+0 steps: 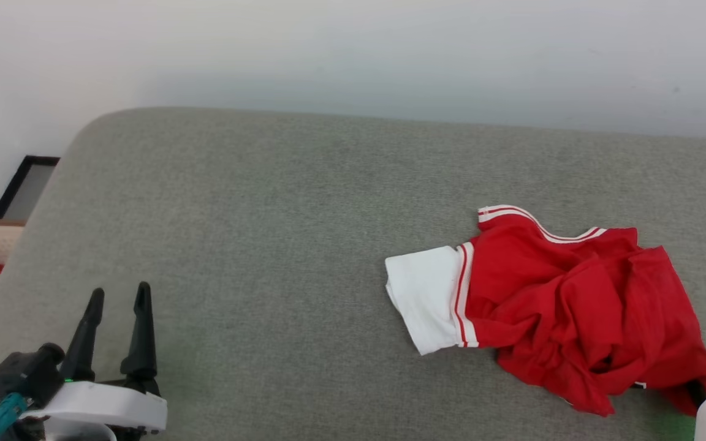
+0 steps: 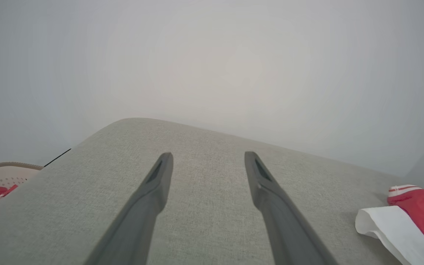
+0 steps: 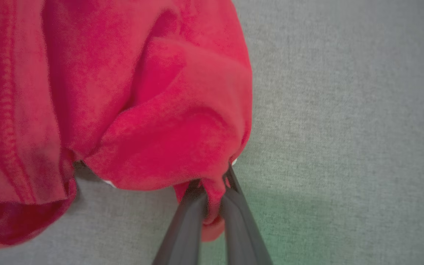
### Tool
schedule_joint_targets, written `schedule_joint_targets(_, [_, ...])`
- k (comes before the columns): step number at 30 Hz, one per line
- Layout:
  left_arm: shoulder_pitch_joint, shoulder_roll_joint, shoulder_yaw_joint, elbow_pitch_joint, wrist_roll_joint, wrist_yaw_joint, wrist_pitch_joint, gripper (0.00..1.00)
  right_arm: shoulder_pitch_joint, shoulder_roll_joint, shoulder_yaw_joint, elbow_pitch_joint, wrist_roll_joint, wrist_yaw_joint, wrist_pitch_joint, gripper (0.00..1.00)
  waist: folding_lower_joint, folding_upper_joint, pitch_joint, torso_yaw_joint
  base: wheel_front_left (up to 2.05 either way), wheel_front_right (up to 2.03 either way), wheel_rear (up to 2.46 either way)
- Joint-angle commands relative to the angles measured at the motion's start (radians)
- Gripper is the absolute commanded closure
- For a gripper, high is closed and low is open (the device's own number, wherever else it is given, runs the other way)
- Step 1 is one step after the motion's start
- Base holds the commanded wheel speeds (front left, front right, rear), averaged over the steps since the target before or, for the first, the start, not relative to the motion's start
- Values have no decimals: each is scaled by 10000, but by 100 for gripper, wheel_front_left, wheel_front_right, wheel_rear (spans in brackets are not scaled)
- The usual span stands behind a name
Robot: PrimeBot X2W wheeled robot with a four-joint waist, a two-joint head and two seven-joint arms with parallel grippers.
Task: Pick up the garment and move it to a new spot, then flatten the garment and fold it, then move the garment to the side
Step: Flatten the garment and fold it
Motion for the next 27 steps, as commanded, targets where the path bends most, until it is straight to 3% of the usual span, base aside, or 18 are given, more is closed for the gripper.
schedule_joint_targets(1, [-101, 61, -27, 50, 82, -40, 7, 0, 51, 44, 47, 165, -72, -8, -50, 100, 0, -1, -31, -129, 0, 0, 0])
schedule_joint_targets(3, [-168, 88, -116, 124, 89, -45, 43, 0, -105, 188, 109, 528, -43, -8, -135, 95, 0, -1, -40, -195, 0, 0, 0])
schedule_joint_targets(4, [-208, 113, -176, 163, 101, -47, 83, 0, -158, 227, 177, 714, -66, -6, -153, 84, 0, -1, -53, -216, 0, 0, 0])
schedule_joint_targets(5, [-249, 162, -242, 188, 127, -49, 146, 0, -205, 265, 252, 861, -72, -6, -168, 67, 0, -1, -69, -238, 0, 0, 0])
schedule_joint_targets(7, [-378, 210, -389, 198, 10, -55, 335, 0, -332, 376, 329, 1106, 66, -6, -258, 0, 0, -1, -98, -291, 0, 0, 0])
schedule_joint_targets(17, [-1134, 1093, -1306, -764, -700, -73, 2395, 0, -651, 410, 413, 819, 402, -6, -647, 0, 0, -1, -279, -804, 0, 0, 0])
schedule_joint_targets(27, [-2373, 1960, -2529, -1366, -2364, -75, 5851, 0, -322, 894, 20, -895, 133, -6, -1328, 0, 0, -1, -419, -1500, 0, 0, 0])
